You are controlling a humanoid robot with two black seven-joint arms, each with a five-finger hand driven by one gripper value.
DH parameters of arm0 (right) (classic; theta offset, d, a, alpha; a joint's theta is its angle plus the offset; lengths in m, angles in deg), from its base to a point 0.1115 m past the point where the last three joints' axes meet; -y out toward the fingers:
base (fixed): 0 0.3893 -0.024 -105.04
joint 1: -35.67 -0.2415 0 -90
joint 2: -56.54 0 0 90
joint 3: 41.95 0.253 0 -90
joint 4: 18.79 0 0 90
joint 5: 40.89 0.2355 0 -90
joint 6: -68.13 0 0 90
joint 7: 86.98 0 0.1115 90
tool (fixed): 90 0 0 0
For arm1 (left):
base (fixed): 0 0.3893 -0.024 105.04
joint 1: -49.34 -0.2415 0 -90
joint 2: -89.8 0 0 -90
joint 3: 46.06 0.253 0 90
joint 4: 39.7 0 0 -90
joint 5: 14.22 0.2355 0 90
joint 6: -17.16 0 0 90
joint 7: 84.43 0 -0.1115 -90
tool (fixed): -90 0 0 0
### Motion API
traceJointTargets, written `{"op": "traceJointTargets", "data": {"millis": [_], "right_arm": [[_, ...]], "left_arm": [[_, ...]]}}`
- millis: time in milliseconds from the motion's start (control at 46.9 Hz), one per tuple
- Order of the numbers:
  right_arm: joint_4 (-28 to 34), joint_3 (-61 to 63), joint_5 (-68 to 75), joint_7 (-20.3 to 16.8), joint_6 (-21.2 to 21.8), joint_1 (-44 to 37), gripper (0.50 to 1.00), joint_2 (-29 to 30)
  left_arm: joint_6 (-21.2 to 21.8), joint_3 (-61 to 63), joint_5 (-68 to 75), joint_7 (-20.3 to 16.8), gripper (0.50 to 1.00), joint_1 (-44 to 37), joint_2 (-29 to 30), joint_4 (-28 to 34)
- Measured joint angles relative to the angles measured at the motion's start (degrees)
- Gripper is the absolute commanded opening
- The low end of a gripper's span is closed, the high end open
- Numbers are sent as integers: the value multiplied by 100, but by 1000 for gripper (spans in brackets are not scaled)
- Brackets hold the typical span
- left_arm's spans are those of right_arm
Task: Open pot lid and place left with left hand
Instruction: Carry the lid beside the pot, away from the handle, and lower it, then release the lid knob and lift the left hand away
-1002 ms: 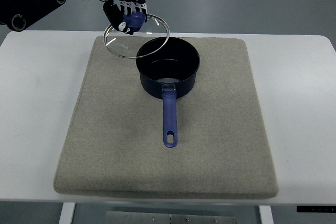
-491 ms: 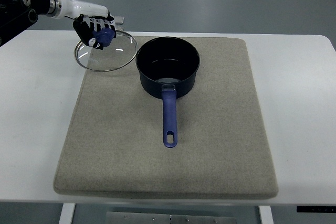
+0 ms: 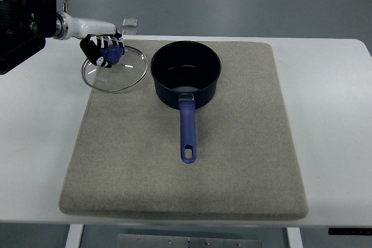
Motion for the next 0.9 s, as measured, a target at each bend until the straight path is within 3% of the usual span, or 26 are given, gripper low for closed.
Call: {"op": "traceJointTargets", "data": {"millis": [85,192,469,746,896], "right_arm": [[0,0,0,0,0,0,917,0],[0,0,0,0,0,1,917,0],[0,0,-1,0,0,0,917,0],[0,0,-1,0,-1,0,917,0],[0,0,1,0,-2,0,917,0]], "left_arm": [[66,0,0,0,921,-49,-27,6],[75,0,-13,7,990,-58,-32,7],[211,-73,-197,11,992,-151,-47,13],[1388,-80,-1285,8,992,-396,-68,15],[1617,-74,-2056,8,992,-462,-68,15]]}}
